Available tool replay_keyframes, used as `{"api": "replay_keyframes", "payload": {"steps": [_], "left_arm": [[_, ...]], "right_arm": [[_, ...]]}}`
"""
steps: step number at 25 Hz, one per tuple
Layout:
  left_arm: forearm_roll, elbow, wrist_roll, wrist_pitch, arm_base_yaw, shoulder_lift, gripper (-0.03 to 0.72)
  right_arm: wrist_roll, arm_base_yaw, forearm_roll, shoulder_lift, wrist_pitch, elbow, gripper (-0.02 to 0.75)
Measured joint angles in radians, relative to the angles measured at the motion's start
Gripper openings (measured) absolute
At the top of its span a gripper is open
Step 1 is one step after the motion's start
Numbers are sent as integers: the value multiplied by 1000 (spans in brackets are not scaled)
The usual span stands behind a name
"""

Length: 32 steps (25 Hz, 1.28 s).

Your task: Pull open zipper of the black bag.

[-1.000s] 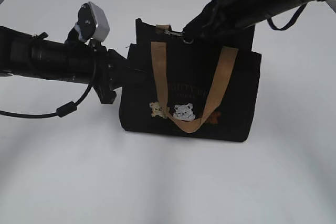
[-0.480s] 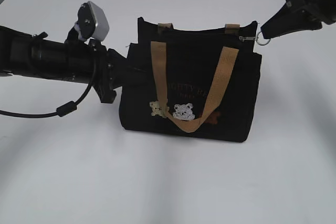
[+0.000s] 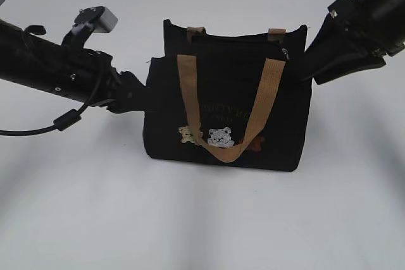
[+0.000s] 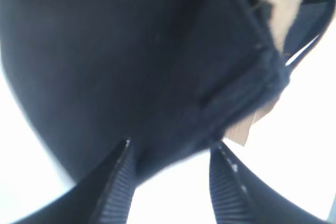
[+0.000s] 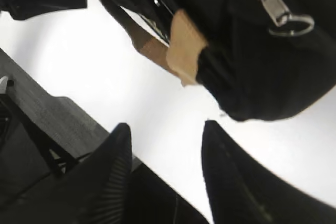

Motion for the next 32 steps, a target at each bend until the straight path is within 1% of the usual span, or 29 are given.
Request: {"api": "replay_keyframes", "payload": {"steps": [2,5,6,8,9,12,16,19,22,26,28,32], "left_arm": [[150,0,-247,-7,0,-45,324],[385,7,-575,6,0,-133,307],[462,18,-681,4,0,-163,305],[598,61,-854,-2,0,-246,302],[644,85,-935,-2,0,-287,302],[776,190,-1115,-1,0,-469,295],[929,304,-1321,16,0,-759,272],[1044,353,-1422,86,0,-984,267],[1144,363,-1483,168,0,-1195,267],[1268,365,-1518,263,0,-1406,262],[1304,367,-1522,285,0,-1492,260],[1321,374,-1524,301,0,-1622,260]], "right_arm": [[69,0,-50,-13,37,0,321],[149,0,-140,-87,46,22,269],[169,0,-169,-123,46,41,258],[206,0,-225,-230,47,110,247],[220,0,-258,-281,47,147,244],[271,0,-367,-480,52,304,242],[367,0,-516,-738,56,486,242],[404,0,-575,-964,56,581,242],[404,0,-588,-1130,45,645,242],[392,0,-591,-1326,6,721,242],[391,0,-588,-1402,-20,735,241],[390,0,-584,-1520,-44,744,241]]}}
